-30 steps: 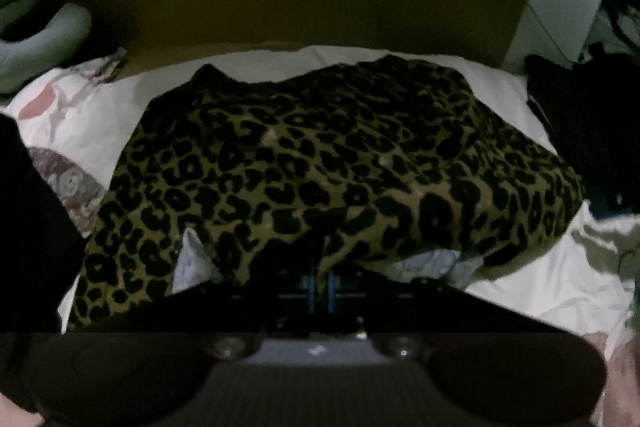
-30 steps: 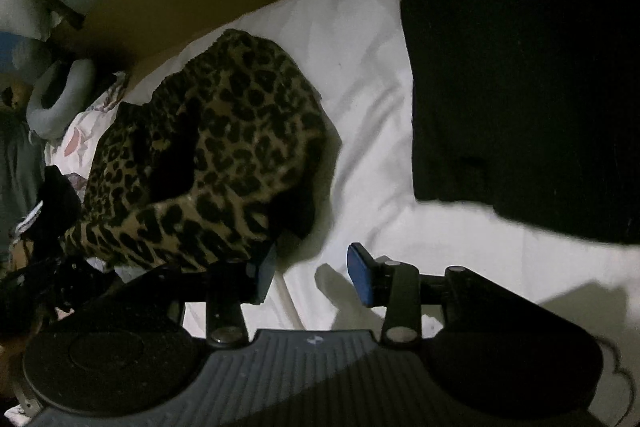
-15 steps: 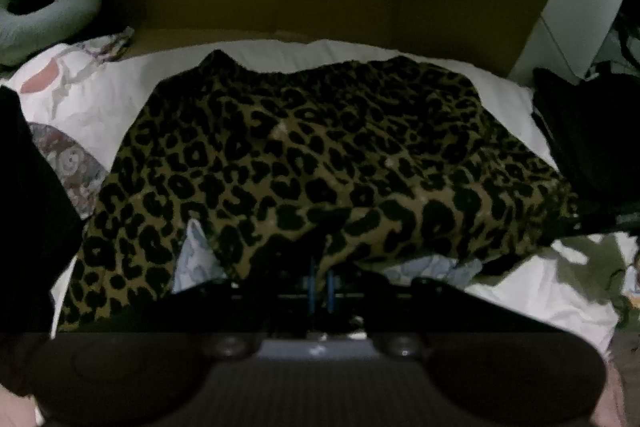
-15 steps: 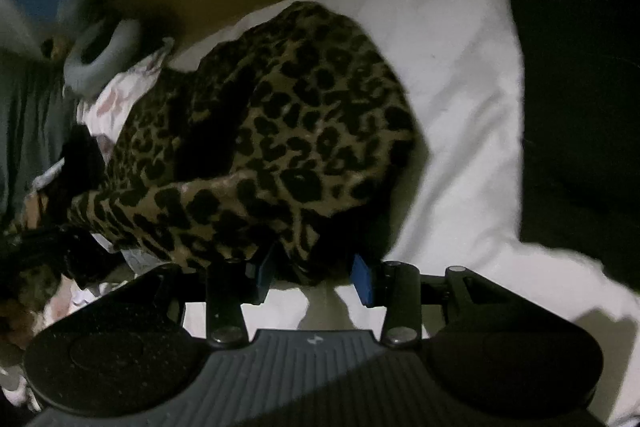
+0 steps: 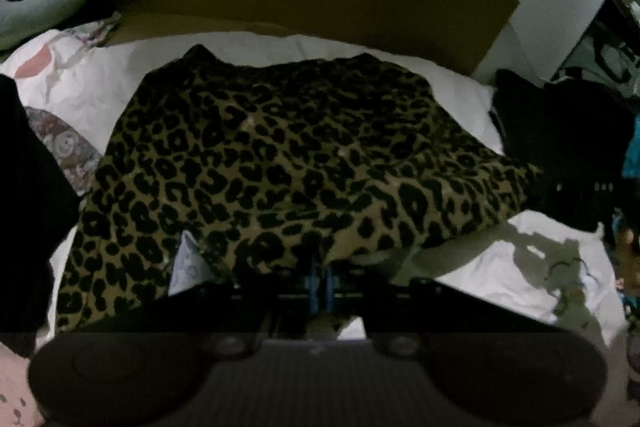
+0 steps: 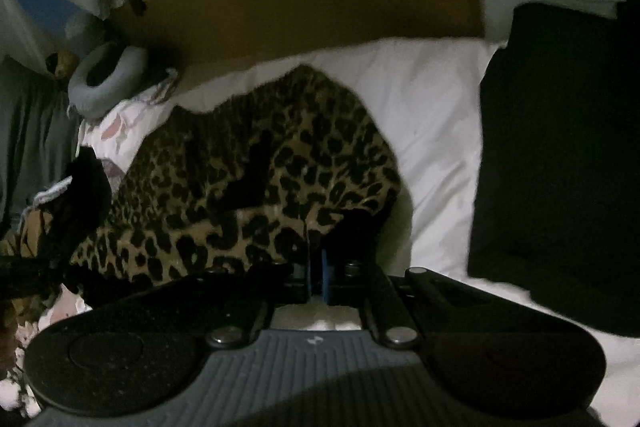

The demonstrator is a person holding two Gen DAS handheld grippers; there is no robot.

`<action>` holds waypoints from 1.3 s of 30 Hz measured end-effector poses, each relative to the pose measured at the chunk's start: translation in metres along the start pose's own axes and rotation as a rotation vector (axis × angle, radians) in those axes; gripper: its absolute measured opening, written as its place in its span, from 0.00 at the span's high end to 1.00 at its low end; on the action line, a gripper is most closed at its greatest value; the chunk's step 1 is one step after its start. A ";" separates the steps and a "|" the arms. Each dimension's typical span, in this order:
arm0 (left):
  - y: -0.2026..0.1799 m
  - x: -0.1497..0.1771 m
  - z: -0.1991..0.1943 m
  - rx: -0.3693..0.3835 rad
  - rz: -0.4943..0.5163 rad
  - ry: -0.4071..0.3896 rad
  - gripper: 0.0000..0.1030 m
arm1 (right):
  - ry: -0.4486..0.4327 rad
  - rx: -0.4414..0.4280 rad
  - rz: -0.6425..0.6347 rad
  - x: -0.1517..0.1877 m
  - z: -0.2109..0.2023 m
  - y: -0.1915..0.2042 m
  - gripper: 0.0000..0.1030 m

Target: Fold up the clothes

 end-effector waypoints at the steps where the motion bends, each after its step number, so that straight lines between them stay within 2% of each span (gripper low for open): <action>1: -0.001 -0.002 -0.004 0.005 -0.006 0.003 0.96 | -0.007 0.004 0.001 -0.006 -0.005 0.000 0.97; 10: -0.023 -0.016 -0.035 0.069 -0.031 0.018 1.00 | -0.016 0.056 -0.084 -0.060 -0.033 0.017 0.98; 16: -0.041 -0.016 -0.050 0.110 -0.037 0.025 1.00 | 0.000 0.097 -0.119 -0.083 -0.046 0.021 0.98; 20: -0.048 -0.005 -0.055 0.156 -0.059 0.076 1.00 | 0.015 0.129 -0.138 -0.091 -0.053 0.019 0.98; 25: -0.053 0.018 -0.056 0.216 -0.081 0.159 1.00 | 0.060 0.172 -0.164 -0.083 -0.058 0.010 0.98; 29: -0.047 0.042 -0.047 0.205 -0.083 0.201 1.00 | 0.103 0.207 -0.189 -0.067 -0.058 -0.003 0.97; 34: -0.046 0.063 -0.033 0.195 -0.044 0.236 0.99 | 0.150 0.302 -0.241 -0.042 -0.055 -0.028 0.92; 37: -0.046 0.072 -0.025 0.182 -0.031 0.240 0.89 | 0.151 0.314 -0.208 -0.032 -0.058 -0.048 0.79; 39: -0.045 0.075 -0.019 0.175 -0.041 0.233 0.79 | 0.146 0.320 -0.181 -0.026 -0.060 -0.059 0.76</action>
Point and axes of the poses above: each gripper's, at about its wrist camera, not at the fingertips, and z roughly the way its jaws point, y to its left, x to its underside, the point moved 8 cm from there along z, roughly the way its jaws point, and after that the axes turned 12 degrees about -y, right-handed, at the moved point
